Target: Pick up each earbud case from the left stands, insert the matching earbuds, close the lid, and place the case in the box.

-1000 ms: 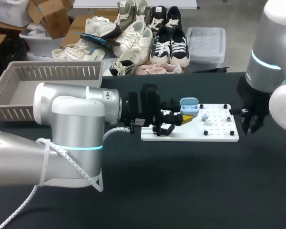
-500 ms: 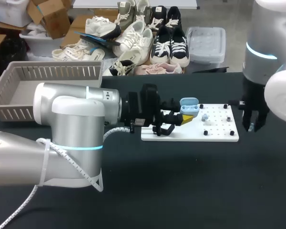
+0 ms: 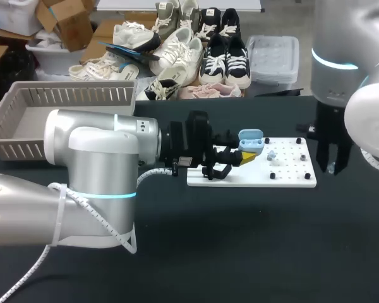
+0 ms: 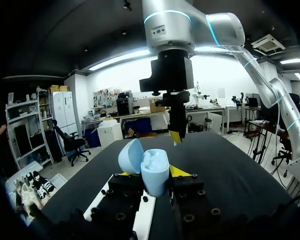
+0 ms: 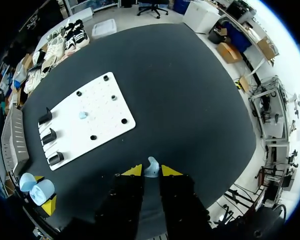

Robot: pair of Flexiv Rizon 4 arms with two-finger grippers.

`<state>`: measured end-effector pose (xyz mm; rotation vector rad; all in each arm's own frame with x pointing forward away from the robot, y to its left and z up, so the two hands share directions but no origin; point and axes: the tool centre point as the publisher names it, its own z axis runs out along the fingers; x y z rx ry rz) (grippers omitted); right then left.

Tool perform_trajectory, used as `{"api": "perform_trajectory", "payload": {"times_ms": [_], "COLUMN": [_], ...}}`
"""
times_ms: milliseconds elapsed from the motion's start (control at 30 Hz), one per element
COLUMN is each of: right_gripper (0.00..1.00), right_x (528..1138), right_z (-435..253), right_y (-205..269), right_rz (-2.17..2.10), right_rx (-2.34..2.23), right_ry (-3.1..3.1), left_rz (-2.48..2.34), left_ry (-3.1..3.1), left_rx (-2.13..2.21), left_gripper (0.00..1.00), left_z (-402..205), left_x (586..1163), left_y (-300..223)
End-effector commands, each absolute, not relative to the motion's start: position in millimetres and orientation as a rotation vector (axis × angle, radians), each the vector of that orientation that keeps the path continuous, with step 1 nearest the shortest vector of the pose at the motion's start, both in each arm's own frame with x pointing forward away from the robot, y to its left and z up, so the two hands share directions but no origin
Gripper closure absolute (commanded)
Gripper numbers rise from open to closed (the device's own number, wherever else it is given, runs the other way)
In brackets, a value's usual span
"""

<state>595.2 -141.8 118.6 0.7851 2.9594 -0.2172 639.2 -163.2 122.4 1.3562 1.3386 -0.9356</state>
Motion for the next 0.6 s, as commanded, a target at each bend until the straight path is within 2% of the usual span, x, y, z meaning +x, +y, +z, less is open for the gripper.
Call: {"api": "perform_trajectory", "payload": {"times_ms": [33, 600], "right_gripper": [1.00, 1.00], "right_x": [586.8, 582.5], "right_z": [131.7, 169.8], "right_y": [-135.6, -102.5], "right_rz": [-0.233, -0.219], "right_rx": [0.889, 1.087], "right_ry": [2.928, 2.834], "left_rz": [-0.915, -0.915], "left_ry": [1.342, 1.342], "left_rx": [1.334, 1.334], "left_gripper": [1.00, 1.00], "left_z": [120.8, 120.8], "left_x": [635.8, 635.8], "left_y": [-164.3, -164.3]}}
